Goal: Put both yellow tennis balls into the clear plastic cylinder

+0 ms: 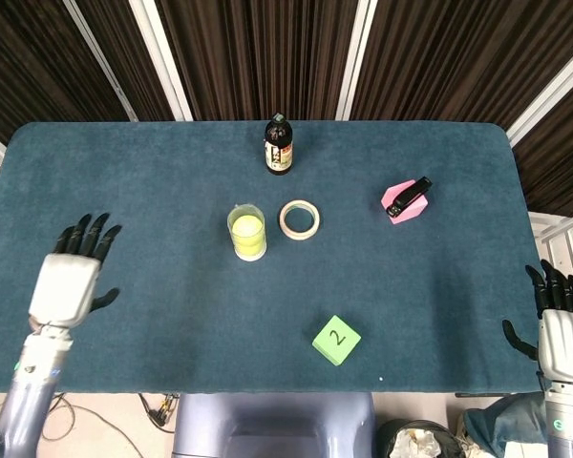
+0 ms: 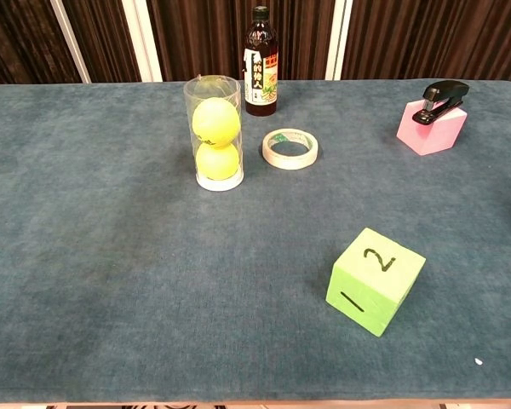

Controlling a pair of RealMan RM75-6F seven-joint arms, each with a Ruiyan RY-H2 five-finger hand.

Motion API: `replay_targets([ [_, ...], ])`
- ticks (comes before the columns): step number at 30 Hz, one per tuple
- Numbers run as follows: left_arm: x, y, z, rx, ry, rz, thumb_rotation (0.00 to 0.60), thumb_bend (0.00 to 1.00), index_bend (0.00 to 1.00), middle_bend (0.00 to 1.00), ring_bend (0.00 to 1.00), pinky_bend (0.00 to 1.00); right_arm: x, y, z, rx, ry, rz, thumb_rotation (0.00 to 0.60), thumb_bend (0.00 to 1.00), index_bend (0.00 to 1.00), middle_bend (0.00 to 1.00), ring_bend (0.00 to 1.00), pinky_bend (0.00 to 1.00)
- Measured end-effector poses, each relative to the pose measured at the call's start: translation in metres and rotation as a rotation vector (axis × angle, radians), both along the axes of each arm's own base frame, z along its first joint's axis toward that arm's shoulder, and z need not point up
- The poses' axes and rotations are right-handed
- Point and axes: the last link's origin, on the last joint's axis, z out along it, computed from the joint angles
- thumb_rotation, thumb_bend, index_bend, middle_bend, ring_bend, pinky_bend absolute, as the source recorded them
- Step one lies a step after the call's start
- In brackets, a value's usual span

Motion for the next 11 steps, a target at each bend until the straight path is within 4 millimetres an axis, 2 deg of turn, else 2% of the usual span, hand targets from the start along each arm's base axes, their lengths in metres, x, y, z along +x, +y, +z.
replay_targets([
  [4,-0.044,-0.016,0.000,-0.002,0.034,0.058,0.600,0.04,0.12,0.00,0.00,0.13,0.001,0.000,0.001,-0.006,-0.003,0.004,0.600,0.35,0.11,0.03,0.06,0.01],
  [11,-0.084,-0.034,-0.003,-0.020,-0.021,0.120,0.600,0.04,0.12,0.00,0.00,0.12,0.000,0.000,0.000,0.001,-0.001,0.008,0.600,0.35,0.11,0.03,0.06,0.01],
])
